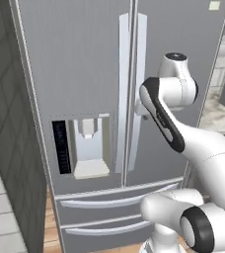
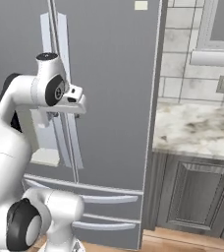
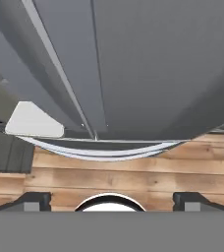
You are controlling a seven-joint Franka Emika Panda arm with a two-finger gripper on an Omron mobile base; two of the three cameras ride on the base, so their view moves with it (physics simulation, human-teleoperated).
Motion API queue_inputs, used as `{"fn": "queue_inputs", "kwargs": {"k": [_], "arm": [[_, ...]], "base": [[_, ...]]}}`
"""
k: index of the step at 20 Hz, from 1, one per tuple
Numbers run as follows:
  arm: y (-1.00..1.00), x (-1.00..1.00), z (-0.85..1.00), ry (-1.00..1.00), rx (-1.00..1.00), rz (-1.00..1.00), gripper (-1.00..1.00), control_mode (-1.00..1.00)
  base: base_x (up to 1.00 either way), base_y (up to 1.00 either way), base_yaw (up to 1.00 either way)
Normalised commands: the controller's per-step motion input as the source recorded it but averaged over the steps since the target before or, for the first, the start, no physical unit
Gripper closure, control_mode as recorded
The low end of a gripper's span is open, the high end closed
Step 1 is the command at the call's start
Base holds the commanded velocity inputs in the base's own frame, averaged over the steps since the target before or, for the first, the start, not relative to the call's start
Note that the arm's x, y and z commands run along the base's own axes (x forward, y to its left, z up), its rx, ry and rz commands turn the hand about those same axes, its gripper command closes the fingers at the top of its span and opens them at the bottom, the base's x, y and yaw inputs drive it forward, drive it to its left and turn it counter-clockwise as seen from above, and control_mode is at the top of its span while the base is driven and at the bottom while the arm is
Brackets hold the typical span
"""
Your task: Take the lemon wedge from the fridge and place it on the plate with fish on the dining counter.
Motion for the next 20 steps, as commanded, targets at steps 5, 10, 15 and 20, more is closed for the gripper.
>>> {"fn": "queue_inputs", "kwargs": {"k": [5,10,15,20], "arm": [[0.00,0.00,0.00,0.00,0.00,0.00,-1.00,1.00],[0.00,0.00,0.00,0.00,0.00,0.00,-1.00,1.00],[0.00,0.00,0.00,0.00,0.00,0.00,-1.00,1.00],[0.00,0.00,0.00,0.00,0.00,0.00,-1.00,-1.00]], "base": [[-0.79,0.30,0.00],[-0.67,0.28,0.00],[-0.36,0.04,0.00],[-0.04,0.00,0.00]]}}
